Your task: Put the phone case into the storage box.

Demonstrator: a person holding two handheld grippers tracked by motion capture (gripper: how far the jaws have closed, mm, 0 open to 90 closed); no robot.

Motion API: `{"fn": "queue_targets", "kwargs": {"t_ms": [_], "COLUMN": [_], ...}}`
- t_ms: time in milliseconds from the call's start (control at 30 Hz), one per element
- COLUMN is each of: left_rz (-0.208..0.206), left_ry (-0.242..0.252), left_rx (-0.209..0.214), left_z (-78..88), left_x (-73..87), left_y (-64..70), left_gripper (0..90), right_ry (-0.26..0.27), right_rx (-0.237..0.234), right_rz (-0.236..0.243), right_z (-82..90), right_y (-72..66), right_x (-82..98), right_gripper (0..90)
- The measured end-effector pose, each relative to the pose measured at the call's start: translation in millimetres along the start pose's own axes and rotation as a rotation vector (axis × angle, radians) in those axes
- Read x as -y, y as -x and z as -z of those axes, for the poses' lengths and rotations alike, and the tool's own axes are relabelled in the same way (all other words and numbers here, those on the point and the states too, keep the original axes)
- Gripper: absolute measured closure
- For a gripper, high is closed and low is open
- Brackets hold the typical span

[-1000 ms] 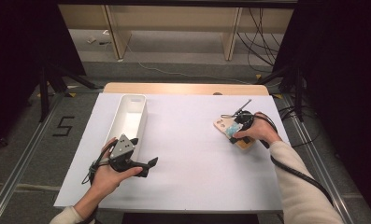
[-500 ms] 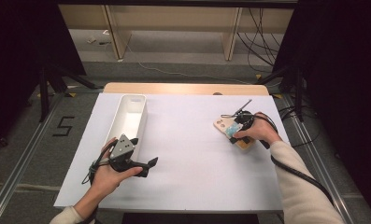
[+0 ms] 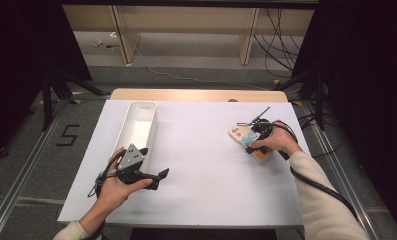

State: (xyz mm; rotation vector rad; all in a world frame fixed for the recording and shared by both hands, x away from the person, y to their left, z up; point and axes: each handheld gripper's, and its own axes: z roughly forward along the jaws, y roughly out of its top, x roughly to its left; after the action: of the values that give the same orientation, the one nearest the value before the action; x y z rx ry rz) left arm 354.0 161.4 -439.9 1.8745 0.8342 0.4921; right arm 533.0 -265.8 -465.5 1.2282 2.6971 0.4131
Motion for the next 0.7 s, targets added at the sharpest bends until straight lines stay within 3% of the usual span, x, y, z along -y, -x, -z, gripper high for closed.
{"fn": "queue_targets", "kwargs": {"t_ms": [700], "left_rz": [0.0], "left_ry": [0.0], "left_rx": [0.001], "left_z": [-0.2], "left_x": [-0.1], "left_y": [0.1], "left_gripper": [0.2], "right_ry": [0.036], "right_rx": [-0.016], "right_rz": [-0.021], "right_z": [4.4], "right_y": [-1.0], "right_x": [3.9], "right_gripper": [12.2]}}
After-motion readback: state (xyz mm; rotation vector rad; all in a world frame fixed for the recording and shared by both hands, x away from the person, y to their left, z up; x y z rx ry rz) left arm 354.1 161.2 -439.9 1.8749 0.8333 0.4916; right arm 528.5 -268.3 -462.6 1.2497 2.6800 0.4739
